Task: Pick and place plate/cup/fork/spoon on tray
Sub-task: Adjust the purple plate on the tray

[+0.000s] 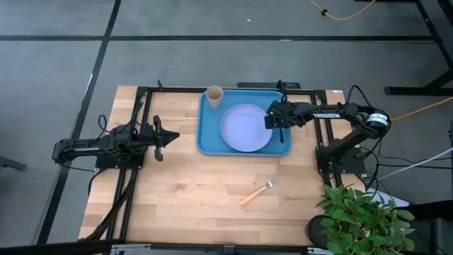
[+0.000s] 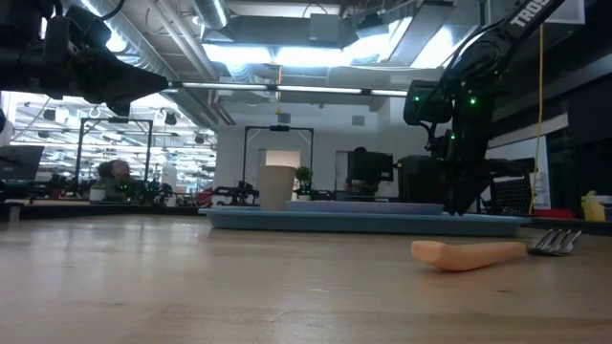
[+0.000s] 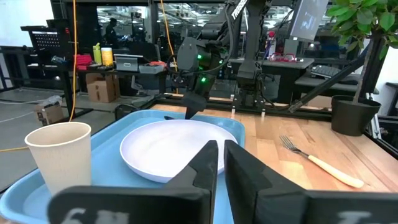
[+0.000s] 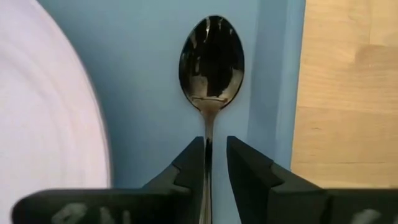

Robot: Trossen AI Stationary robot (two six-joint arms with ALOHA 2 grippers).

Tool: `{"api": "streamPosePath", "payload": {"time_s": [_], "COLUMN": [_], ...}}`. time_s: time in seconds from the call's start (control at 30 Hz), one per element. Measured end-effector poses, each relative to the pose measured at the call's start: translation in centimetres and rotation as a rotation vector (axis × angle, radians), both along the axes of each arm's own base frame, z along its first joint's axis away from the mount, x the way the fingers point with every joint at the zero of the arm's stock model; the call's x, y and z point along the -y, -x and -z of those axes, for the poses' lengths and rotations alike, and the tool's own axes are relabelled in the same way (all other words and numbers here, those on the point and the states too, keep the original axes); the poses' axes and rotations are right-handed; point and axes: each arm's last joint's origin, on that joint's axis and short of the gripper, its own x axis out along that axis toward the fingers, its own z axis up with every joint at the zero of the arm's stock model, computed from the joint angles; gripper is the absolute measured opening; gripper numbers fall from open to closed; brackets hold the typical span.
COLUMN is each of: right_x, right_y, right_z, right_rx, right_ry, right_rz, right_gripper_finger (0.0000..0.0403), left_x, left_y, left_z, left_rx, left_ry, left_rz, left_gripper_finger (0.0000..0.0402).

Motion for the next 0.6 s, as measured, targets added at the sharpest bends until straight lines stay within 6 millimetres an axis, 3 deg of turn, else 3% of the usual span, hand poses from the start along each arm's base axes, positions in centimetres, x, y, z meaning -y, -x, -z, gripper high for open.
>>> {"api": "streamPosePath", "payload": {"time_s": [0.6], "right_x": [-0.3], "right_y": [-1.6], "right_z": [0.6], "right_rx": [0.113], "right_ry": [-0.039], "right_rz": [-0.065], "right_gripper_finger": [0.0074], "left_x": [0.0], "left_y": [0.0], "left_z": [0.0], "left_rx": [0.000], "left_ry": [0.000], "left_rz": [0.000], "left_gripper_finger": [0.0003]}}
